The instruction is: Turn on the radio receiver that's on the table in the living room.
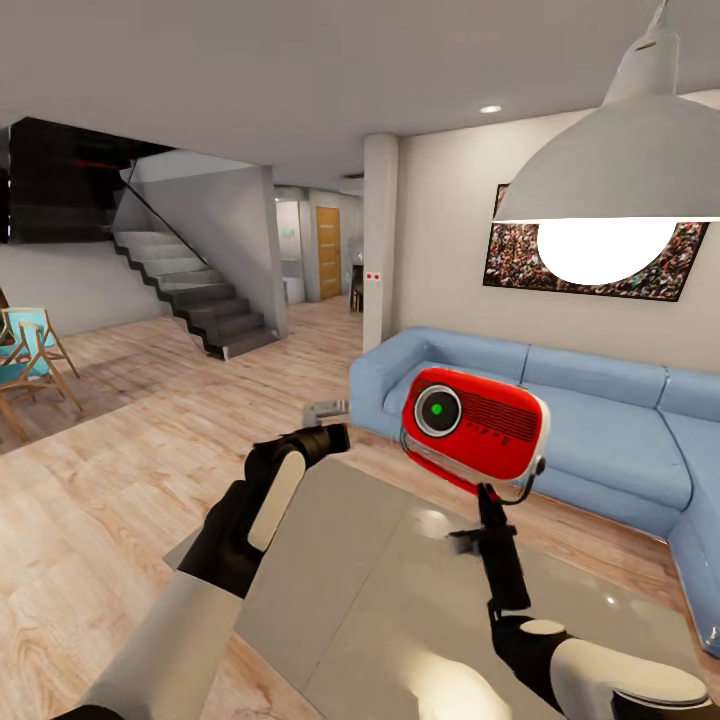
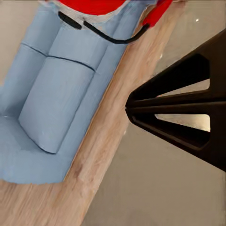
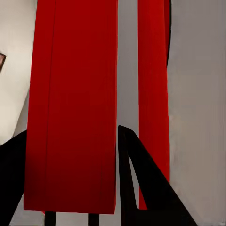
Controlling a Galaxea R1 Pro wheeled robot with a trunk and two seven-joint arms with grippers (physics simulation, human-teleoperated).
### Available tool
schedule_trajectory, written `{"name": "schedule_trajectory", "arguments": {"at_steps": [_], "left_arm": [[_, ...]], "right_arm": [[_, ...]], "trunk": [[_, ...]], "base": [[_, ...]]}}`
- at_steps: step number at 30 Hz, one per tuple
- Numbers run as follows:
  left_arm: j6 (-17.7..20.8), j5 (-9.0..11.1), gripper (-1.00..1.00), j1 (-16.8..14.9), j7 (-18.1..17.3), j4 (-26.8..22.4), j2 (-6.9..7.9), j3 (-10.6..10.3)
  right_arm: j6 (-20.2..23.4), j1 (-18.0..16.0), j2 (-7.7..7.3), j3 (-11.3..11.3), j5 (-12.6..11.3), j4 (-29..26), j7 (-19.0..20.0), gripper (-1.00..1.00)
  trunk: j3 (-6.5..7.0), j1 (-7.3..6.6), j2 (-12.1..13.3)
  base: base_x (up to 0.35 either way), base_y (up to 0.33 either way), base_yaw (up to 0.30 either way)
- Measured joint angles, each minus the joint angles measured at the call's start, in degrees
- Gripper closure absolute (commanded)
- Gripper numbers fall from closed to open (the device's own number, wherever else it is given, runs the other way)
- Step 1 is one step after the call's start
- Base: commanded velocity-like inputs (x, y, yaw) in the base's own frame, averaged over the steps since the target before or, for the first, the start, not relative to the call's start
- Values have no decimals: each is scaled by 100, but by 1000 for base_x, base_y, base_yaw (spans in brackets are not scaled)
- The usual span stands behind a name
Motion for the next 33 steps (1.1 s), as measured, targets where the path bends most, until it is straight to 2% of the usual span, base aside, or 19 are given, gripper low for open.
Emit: {"name": "schedule_trajectory", "arguments": {"at_steps": [2, 3, 4, 6, 7, 9, 12, 16, 18, 20, 21, 24, 25, 27, 28, 29, 31, 33], "left_arm": [[1, -14, 100, 10, 198, 32, 0, 106], [0, -22, 100, 16, 399, 76, 58, 209], [-2, -16, 100, 20, 527, 111, 93, 273], [-9, -19, 100, 32, 1040, 365, 185, 508], [-17, -12, 100, 36, 1152, 461, 201, 552], [-124, -20, 100, 46, 1424, 912, 280, 652], [-461, -16, 100, 105, 1541, 1549, 503, 693], [-853, -5, 100, 382, 1576, 2324, 666, 697], [-1280, -4, 100, 591, 1576, 2949, 702, 693], [-2072, -5, 100, 700, 1574, 3816, 730, 695], [-2329, -8, 100, 713, 1573, 4085, 735, 694], [-4094, 7, 100, 758, 1551, 5566, 739, 700], [-4394, 0, 100, 759, 1536, 5792, 738, 693], [-5242, 2, 100, 766, 1384, 6481, 737, 703], [-5478, 0, 100, 768, 1252, 6722, 738, 699], [-5566, -8, 100, 768, 1172, 6820, 739, 691], [-5766, -23, 100, 770, 867, 7062, 755, 690], [-5846, -30, 100, 773, 668, 7168, 801, 689]], "right_arm": [[-163, 1, -18, 7, -259, -1, 262, 100], [-285, 1, -25, -12, -333, -1, 400, 100], [-352, 0, -28, -55, -357, 0, 474, 100], [-616, 1, -33, 77, -426, -3, 770, 100], [-684, 1, -34, 44, -437, -3, 863, 100], [-1019, 1, -35, 34, -506, -5, 1290, 100], [-1655, 1, -31, -49, -631, -4, 1832, 100], [-2683, 1, -28, -5, -875, -6, 2178, 100], [-3393, 1, -28, -164, -1182, -13, 2359, 100], [-4003, 0, -28, -491, -1494, -27, 2670, 100], [-4142, -4, -29, -578, -1561, -29, 2762, 100], [-4725, -45, -27, -822, -1690, -102, 3381, 100], [-4794, -54, -28, -913, -1701, -141, 3479, 100], [-4928, -80, -43, -1415, -1752, -441, 3842, 100], [-4970, -89, -75, -1713, -1741, -668, 4019, 100], [-4983, -93, -105, -1862, -1718, -805, 4124, 100], [-5009, -101, -293, -2661, -1758, -1384, 4689, 100], [-4996, -103, -544, -3446, -1721, -2020, 5564, 100]], "trunk": [[-1, 0, 0], [-1, 0, 0], [0, 0, 0], [-1, 0, 1], [-1, 0, 1], [-2, 0, 1], [-1, -1, -2], [-1, 0, 1], [-3, 0, 1], [-3, 0, 0], [-1, 0, 1], [-2, 0, 0], [-1, 0, 0], [-1, 0, 1], [0, 0, 0], [0, 0, -1], [1, 0, 0], [1, 0, 0]], "base": [[0, 0, 0], [0, 0, 0], [0, 0, 0], [0, 0, 0], [0, 0, 0], [0, 0, 0], [0, 0, 0], [0, 0, 0], [0, 0, 0], [0, 0, 0], [0, 0, 0], [0, 0, 0], [0, 0, 0], [0, 0, 0], [0, 0, 0], [0, 0, 0], [0, 0, 0], [0, 0, 0]]}}
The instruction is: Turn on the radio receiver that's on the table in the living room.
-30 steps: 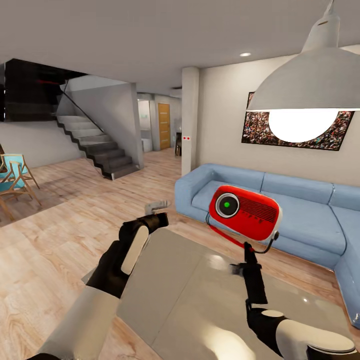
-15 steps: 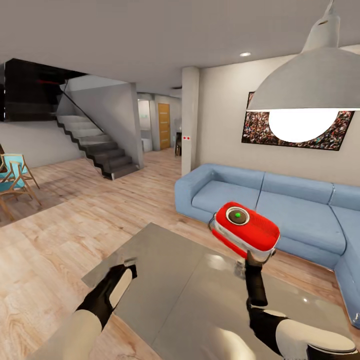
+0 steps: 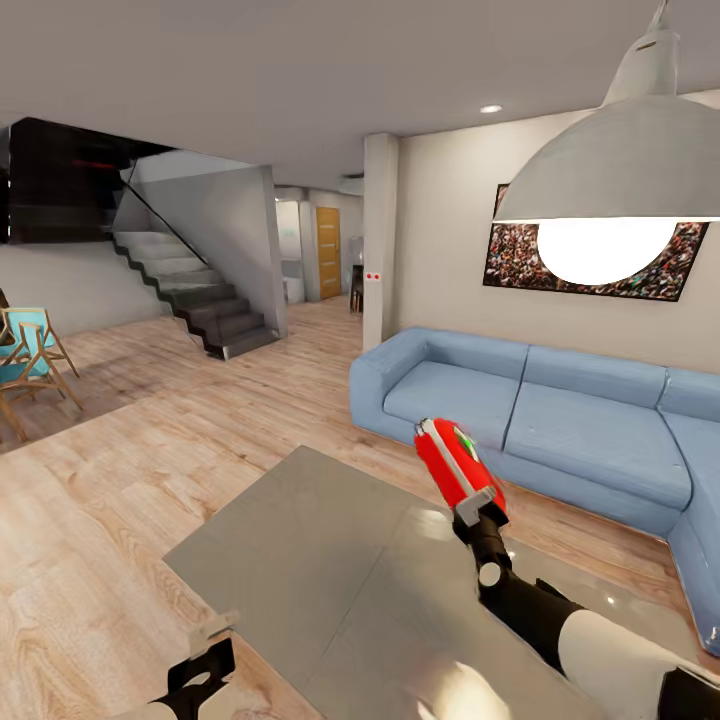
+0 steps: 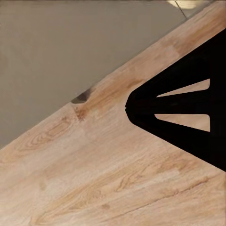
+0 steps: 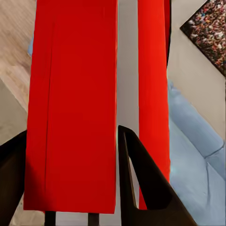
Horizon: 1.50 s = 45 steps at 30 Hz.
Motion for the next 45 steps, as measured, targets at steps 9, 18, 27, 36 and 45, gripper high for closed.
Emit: {"name": "schedule_trajectory", "arguments": {"at_steps": [9, 18, 27, 36, 45], "left_arm": [[-50, 9, 100, 6, -145, 70, 84, -2], [-34, 11, 100, 6, -146, 73, 84, -2], [-34, 6, 100, 6, -143, 73, 88, -2], [-34, 6, 100, 6, -143, 73, 84, -2], [-18, 13, 100, 6, -136, 50, 99, 0]], "right_arm": [[1129, -1, -586, -2605, -14, -1333, 2526, 100], [4069, 0, -694, -4133, 32, -1730, 4756, 100], [5652, 13, -682, -4297, 164, -1853, 4814, 100], [5726, 33, -516, -4189, 199, -1813, 4744, 100], [5720, 51, -479, -3870, 176, -1689, 4783, 100]], "trunk": [[-1, 0, 0], [-1, -2, -3], [-1, 0, 0], [0, 0, -1], [-1, 0, 0]], "base": [[0, 0, 0], [0, 0, 0], [0, 0, 0], [0, 0, 0], [0, 0, 0]]}}
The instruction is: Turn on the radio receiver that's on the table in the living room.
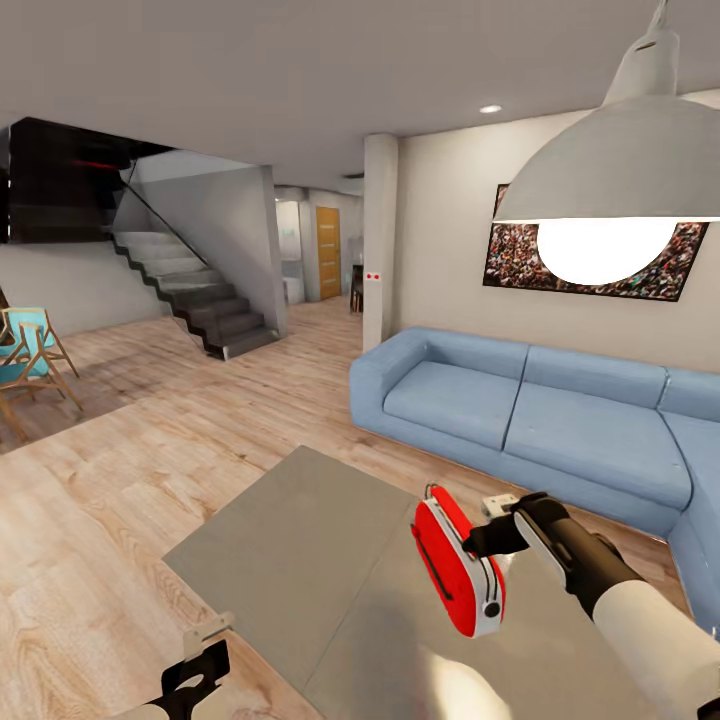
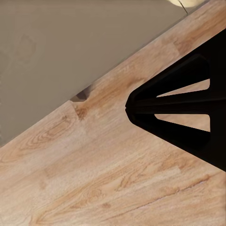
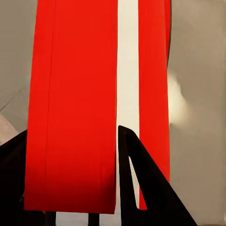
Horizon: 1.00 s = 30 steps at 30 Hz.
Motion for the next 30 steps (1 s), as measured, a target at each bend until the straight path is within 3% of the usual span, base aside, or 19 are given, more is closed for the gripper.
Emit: {"name": "schedule_trajectory", "arguments": {"at_steps": [8, 16, 20, 25, 30], "left_arm": [[2, 9, 100, 0, 0, -6, 20, -1], [2, 16, 100, 0, -7, -37, 32, -1], [2, 14, 100, 0, -2, -38, 31, -2], [2, 22, 100, 0, -4, -39, 6, 5], [2, 20, 100, 0, -1, -39, 0, 6]], "right_arm": [[-61, 13, -14, 51, -38, 141, 114, 100], [-574, 43, -16, 59, -72, 583, 570, 100], [-630, 43, -16, 59, -61, 627, 604, 100], [-1184, 47, -14, 57, -84, 723, 611, 100], [-1381, 52, -2, 75, -63, 867, 606, 100]], "trunk": [[0, 0, 0], [0, 0, 0], [0, 0, 0], [1, 0, -1], [0, 0, 0]], "base": [[0, 0, 0], [0, 0, 0], [0, 0, 0], [0, 0, 0], [0, 0, 0]]}}
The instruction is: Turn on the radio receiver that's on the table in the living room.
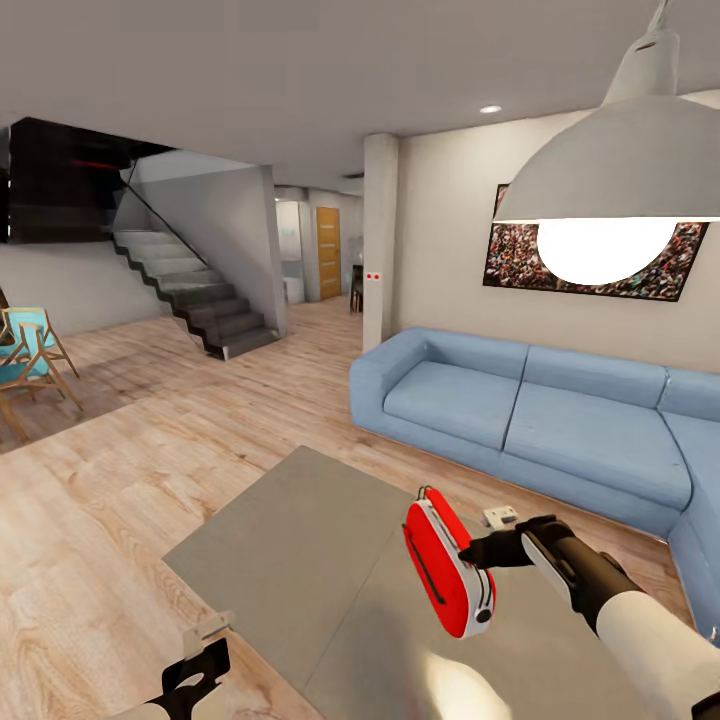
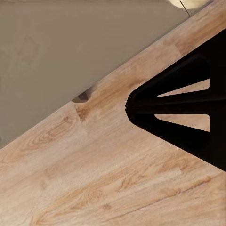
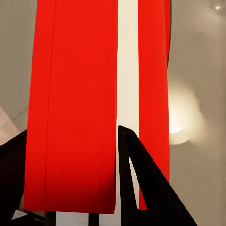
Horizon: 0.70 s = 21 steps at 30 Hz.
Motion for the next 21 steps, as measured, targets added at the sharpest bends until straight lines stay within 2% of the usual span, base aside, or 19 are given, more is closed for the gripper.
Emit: {"name": "schedule_trajectory", "arguments": {"at_steps": [14, 21], "left_arm": [[0, -2, 100, 0, 19, 1, -21, 0], [0, -1, 100, 0, 21, 0, -36, 0]], "right_arm": [[-6, 1, 3, 3, 20, 30, -20, 100], [12, 1, 3, 4, 19, 28, -20, 100]], "trunk": [[-233, 285, -520], [-233, 285, -522]], "base": [[0, 0, 0], [0, 0, 0]]}}
